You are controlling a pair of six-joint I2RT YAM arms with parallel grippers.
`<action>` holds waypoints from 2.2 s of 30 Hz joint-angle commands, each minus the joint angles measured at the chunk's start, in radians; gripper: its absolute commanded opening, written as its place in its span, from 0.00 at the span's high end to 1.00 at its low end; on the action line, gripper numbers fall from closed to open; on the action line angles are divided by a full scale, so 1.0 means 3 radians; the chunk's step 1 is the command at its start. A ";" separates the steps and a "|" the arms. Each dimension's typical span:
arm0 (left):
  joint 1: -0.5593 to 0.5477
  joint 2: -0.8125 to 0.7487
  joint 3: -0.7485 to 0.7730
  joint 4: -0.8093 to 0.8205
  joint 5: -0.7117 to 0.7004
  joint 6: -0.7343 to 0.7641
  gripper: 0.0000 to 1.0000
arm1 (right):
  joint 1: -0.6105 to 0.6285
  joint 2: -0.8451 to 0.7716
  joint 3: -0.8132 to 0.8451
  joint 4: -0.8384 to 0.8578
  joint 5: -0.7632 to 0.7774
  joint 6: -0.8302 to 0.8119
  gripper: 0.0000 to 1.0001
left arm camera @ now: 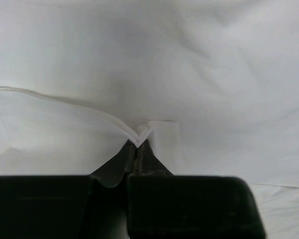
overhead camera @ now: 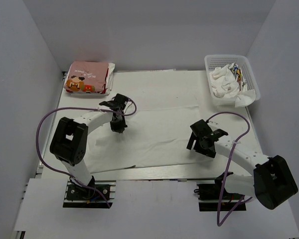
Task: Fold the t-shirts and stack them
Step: Fold the flattened tshirt in 1/3 of the way, then grap the side of the flattened tshirt furthest away from the robot with both arms
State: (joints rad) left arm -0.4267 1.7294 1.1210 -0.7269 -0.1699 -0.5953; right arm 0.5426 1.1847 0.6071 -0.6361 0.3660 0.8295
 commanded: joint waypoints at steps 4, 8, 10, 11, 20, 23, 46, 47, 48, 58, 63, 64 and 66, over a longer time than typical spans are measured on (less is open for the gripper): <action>-0.0142 -0.0135 -0.0029 0.0413 0.0342 0.0419 1.00 | -0.0004 0.0024 -0.0045 0.0249 -0.0090 -0.0070 0.10; -0.0173 -0.0058 0.0032 0.0362 0.0229 0.0455 0.98 | 0.0001 0.0039 -0.0035 0.0336 -0.0141 -0.0116 0.10; -0.0203 -0.0028 0.0063 0.0281 0.0086 0.0425 0.60 | -0.0004 0.0034 -0.0025 0.0377 -0.0131 -0.0162 0.10; -0.0204 -0.0028 0.0108 0.0281 0.0035 0.0425 0.40 | 0.0001 0.0034 0.0011 0.0356 -0.0136 -0.0183 0.10; -0.0122 -0.0181 0.0604 0.0347 -0.0231 0.0507 0.01 | -0.0004 -0.0160 0.0231 0.0484 -0.0039 -0.0377 0.10; -0.0086 0.0088 0.1018 0.0235 -0.0633 0.0542 0.01 | -0.0004 -0.0185 0.0282 0.0601 0.0007 -0.0387 0.10; 0.0614 0.2482 0.3826 -0.0098 -0.0809 0.0604 0.01 | -0.0004 0.0331 0.0758 0.0193 0.0401 -0.0255 0.10; 0.0614 0.2523 0.3882 -0.0098 -0.0774 0.0604 0.01 | -0.0004 0.0346 0.0743 0.0183 0.0391 -0.0244 0.10; 0.0650 0.2524 0.3882 -0.0098 -0.0773 0.0558 0.01 | -0.0004 0.0382 0.0727 0.0198 0.0355 -0.0239 0.10; 0.0686 0.2529 0.3442 0.0163 -0.0421 0.0527 0.41 | -0.0009 0.0653 0.0763 0.0080 0.0447 -0.0275 0.10; 0.0686 0.2519 0.3366 0.0132 -0.0420 0.0527 0.67 | -0.0014 0.0720 0.0804 0.0065 0.0442 -0.0193 0.10; 0.0686 0.2519 0.3270 0.0132 -0.0420 0.0497 0.74 | -0.0009 0.0725 0.0804 0.0060 0.0482 -0.0188 0.10; 0.0686 0.2442 0.3182 0.0132 -0.0451 0.0496 1.00 | -0.0014 0.0735 0.0850 0.0049 0.0513 -0.0178 0.10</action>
State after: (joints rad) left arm -0.2180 2.4897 2.1376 -0.6369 -0.3401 -0.4427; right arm 0.5426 1.4029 0.8120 -0.6048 0.4732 0.7490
